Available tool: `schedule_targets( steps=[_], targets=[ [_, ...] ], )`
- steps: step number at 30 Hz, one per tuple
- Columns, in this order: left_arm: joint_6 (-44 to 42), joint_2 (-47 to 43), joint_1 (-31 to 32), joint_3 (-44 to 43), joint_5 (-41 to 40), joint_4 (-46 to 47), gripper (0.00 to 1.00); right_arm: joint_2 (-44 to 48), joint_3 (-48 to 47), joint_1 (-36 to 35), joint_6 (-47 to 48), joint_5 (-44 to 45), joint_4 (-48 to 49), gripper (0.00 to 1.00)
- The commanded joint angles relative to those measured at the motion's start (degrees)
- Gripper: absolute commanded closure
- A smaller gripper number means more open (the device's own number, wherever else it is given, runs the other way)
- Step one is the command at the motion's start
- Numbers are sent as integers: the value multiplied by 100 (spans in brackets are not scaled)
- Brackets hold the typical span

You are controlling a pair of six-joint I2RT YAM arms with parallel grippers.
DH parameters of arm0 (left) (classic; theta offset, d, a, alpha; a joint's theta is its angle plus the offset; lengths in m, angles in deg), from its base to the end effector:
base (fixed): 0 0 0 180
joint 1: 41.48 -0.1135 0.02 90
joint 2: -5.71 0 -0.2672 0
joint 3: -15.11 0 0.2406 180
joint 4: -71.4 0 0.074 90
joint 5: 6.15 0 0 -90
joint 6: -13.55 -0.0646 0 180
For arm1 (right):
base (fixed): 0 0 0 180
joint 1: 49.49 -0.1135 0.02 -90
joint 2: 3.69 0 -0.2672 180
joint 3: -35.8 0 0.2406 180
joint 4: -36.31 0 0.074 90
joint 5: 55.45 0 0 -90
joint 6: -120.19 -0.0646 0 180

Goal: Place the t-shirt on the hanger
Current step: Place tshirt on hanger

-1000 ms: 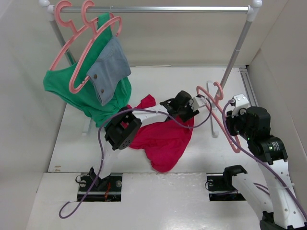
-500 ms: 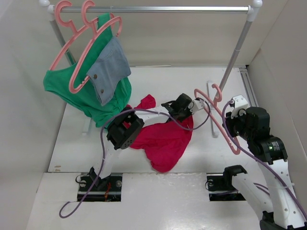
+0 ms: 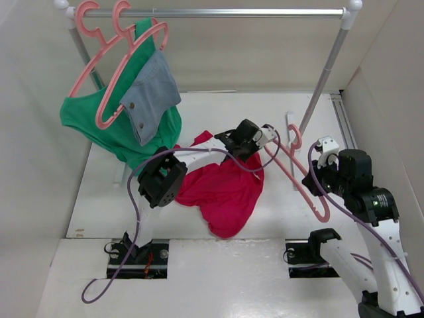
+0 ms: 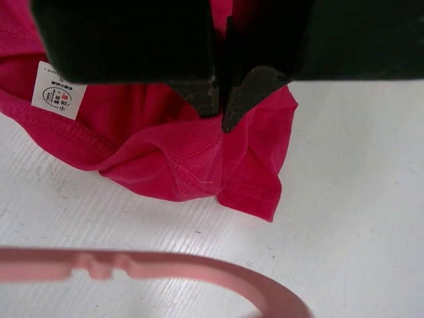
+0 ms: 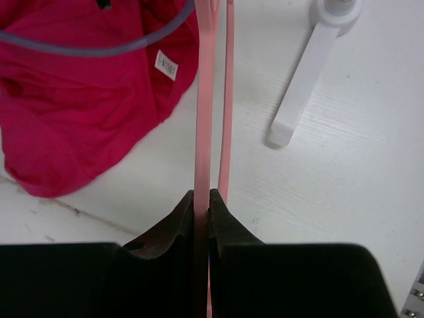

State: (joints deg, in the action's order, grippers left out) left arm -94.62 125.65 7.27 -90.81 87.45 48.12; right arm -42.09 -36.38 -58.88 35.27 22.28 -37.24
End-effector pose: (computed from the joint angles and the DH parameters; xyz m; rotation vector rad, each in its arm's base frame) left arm 0.3246 -0.3763 0.2028 1.2666 1.8532 -0.3612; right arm 0.1122 0.0325 0.3255 -0.3973 2.2262 0.2824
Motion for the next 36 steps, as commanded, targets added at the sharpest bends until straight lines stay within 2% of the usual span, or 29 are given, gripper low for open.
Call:
schedule_targets(
  steps=[1,10,15,18,23,27,36],
  targets=[
    [209,-217,-59,-423,-70,-29,100,-19,-300,-10,-182,-732,-460,100],
    [156,91,-112,-836,-193,-206,100,165,-423,-10,-341,-1681,-715,100],
    [95,91,-112,-836,-193,-206,100,271,-423,-10,-341,-1620,-768,100],
    [-10,91,-112,-836,-245,-206,100,271,-799,-10,-341,-1305,-944,100],
    [-63,91,-112,-836,-245,-206,100,165,-853,-10,-341,-1453,-944,100],
    [-169,143,-112,-836,-245,-206,100,34,-1406,-10,-341,-1216,-1085,100],
    [-222,144,-112,-783,-193,-258,100,-28,-1469,-10,-403,-1269,-979,100]
  ],
)
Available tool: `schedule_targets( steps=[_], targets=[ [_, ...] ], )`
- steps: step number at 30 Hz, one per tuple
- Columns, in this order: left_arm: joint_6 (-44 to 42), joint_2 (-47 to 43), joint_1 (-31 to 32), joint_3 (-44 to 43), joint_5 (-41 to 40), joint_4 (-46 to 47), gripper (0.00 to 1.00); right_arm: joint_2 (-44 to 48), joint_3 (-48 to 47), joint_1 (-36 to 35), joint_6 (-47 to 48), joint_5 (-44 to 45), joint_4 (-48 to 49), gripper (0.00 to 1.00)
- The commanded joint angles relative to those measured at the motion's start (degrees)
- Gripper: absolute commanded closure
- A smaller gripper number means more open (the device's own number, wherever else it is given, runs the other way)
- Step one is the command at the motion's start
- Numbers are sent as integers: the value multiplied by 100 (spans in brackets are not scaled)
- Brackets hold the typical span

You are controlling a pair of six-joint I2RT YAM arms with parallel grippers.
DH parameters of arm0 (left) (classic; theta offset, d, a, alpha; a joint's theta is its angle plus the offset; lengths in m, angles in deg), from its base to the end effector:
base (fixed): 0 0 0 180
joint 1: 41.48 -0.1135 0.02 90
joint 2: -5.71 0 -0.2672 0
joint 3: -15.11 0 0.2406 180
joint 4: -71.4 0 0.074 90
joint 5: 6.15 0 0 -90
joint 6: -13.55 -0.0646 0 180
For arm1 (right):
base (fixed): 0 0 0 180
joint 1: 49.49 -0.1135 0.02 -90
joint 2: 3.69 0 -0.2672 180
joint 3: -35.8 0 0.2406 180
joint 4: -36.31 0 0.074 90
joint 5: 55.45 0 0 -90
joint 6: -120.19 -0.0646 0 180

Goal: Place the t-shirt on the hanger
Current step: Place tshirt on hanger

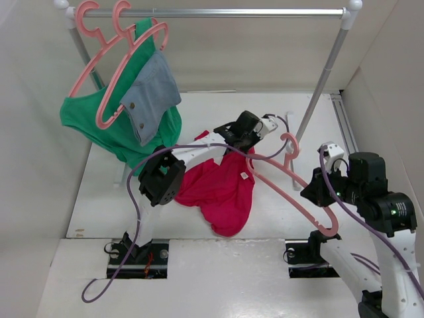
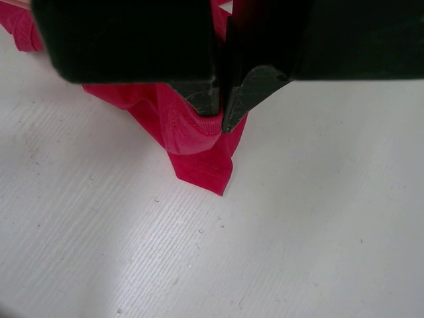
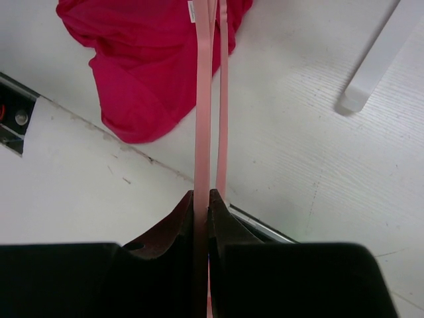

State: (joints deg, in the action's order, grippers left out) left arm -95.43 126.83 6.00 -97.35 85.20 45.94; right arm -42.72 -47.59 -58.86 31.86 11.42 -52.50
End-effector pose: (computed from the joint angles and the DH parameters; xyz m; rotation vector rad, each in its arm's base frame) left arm 0.3440 -0.3774 0.2283 1.2075 1.8183 -0.3099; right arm 0.0745 0.0380 0.3566 -0.4219 2.2921 0.5395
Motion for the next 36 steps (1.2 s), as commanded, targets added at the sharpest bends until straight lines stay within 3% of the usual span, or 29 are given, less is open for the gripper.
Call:
schedule_targets(
  steps=[1,19,29,36],
  targets=[
    [-141,26,15,-130,33,-40,100,-17,-347,-13,-62,-235,546,100],
    [-141,26,-143,-129,446,-250,100,35,-462,-13,-264,-43,863,100],
    [-89,-80,-143,-130,893,-540,100,281,531,-13,-457,661,1539,100],
    [26,-80,-143,-183,1026,-594,100,396,1006,-13,-510,495,2172,100]
  ],
)
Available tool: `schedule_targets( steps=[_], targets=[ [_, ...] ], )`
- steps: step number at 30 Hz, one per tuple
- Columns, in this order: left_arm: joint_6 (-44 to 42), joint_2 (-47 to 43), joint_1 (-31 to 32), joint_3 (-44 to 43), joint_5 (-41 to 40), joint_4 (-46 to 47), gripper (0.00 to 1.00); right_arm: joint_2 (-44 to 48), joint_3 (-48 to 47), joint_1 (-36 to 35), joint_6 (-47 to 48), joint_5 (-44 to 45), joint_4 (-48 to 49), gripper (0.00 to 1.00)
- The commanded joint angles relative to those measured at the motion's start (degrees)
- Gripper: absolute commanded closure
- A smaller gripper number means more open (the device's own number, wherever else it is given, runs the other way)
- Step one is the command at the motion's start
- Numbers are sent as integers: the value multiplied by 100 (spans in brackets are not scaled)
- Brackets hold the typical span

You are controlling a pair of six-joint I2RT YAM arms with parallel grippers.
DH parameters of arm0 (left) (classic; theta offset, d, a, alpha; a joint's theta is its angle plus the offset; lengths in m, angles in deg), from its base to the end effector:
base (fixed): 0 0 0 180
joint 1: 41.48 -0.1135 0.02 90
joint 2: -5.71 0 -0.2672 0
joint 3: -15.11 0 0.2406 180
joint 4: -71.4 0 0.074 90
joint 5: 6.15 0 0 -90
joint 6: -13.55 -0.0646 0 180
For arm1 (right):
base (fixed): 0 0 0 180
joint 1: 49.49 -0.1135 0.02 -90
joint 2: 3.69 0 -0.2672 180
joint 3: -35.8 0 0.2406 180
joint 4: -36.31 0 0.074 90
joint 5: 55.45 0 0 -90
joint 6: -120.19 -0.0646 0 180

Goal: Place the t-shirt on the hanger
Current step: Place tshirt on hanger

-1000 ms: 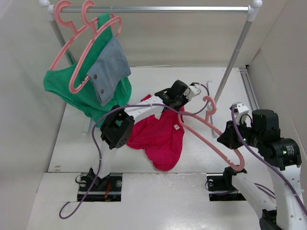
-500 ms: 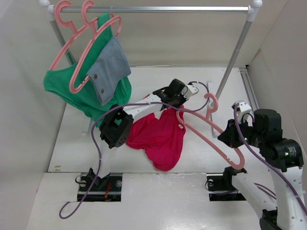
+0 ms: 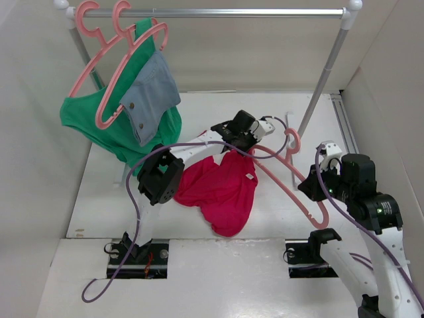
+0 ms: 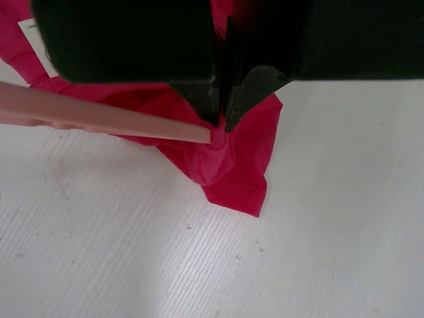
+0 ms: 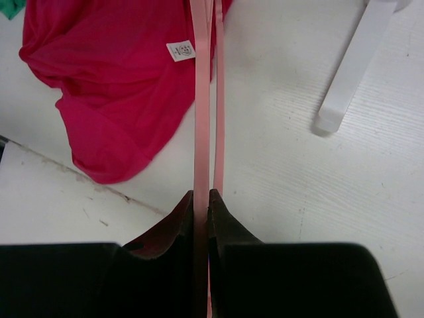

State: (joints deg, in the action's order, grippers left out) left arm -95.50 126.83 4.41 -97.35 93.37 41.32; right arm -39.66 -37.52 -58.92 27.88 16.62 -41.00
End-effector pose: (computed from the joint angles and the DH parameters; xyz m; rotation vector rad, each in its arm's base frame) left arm 0.3427 -0.3689 0.2198 1.2957 1.8672 -0.4368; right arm 0.0942 0.0358 0.3294 -0.3068 2.2484 0.4632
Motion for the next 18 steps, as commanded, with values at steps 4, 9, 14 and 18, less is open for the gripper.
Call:
schedule_targets(
  steps=[4,9,14,18],
  targets=[
    [85,-18,17,-288,156,-132,100,90,-36,-6,-165,-87,1022,100],
    [24,263,17,-394,-310,-80,100,151,-580,-6,-165,-17,628,100],
    [24,447,-36,-595,-486,-80,100,204,-582,-6,-165,-158,522,100],
    [24,448,-36,-710,-556,-80,100,257,-310,-6,-218,-271,522,100]
  ],
)
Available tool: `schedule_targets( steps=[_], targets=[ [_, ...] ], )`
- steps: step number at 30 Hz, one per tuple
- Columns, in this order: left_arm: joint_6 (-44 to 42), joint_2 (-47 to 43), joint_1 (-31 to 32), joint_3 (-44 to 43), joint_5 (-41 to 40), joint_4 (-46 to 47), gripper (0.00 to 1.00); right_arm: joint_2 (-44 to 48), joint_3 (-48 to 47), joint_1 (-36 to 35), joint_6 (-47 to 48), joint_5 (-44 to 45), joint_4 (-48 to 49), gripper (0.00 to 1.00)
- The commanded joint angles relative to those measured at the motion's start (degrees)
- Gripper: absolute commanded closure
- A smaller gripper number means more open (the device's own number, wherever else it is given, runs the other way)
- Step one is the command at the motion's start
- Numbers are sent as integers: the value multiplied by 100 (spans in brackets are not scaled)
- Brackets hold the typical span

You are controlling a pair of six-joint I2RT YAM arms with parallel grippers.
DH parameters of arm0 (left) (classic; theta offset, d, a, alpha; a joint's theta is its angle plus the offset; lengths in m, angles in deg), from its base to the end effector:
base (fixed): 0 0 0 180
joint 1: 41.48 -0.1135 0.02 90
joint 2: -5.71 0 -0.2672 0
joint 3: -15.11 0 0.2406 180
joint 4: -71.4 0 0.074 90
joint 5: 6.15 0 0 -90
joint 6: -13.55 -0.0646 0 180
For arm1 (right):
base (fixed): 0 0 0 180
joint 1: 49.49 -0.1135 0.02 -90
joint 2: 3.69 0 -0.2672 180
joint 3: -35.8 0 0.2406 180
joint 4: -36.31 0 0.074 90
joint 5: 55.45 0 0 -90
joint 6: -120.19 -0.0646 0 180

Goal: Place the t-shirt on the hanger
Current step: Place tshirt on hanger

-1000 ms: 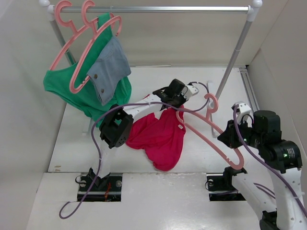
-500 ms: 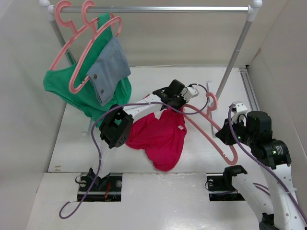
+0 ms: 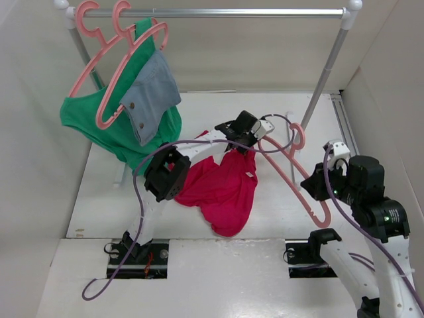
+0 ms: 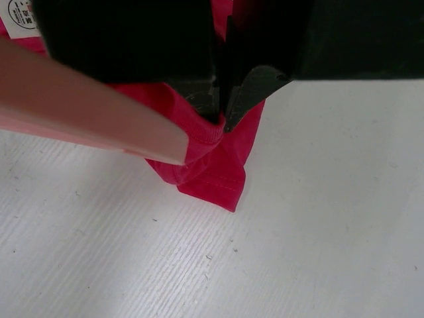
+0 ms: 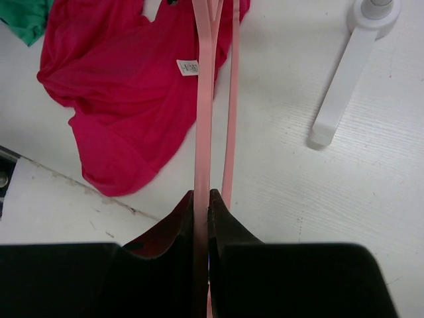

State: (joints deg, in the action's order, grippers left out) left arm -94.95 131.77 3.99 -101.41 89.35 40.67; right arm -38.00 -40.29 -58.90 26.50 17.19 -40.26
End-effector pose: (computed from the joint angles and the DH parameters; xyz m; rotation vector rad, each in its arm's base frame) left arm 0.3603 -0.3751 0.2002 1.2587 1.9191 -0.3551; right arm 0.0858 0.0337 0.3470 -0.2821 2.1646 0.4598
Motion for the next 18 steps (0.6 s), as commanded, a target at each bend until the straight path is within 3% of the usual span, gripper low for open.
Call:
schedule_targets(
  steps=[1,10,18],
  targets=[
    [-31,6,5,-303,-154,-14,100,91,82,-8,-80,-390,508,100],
    [22,112,-100,-532,-277,-14,100,196,250,-8,-203,-1031,342,100],
    [84,51,-100,-532,-40,-146,99,249,399,-8,-203,-979,552,100]
  ],
)
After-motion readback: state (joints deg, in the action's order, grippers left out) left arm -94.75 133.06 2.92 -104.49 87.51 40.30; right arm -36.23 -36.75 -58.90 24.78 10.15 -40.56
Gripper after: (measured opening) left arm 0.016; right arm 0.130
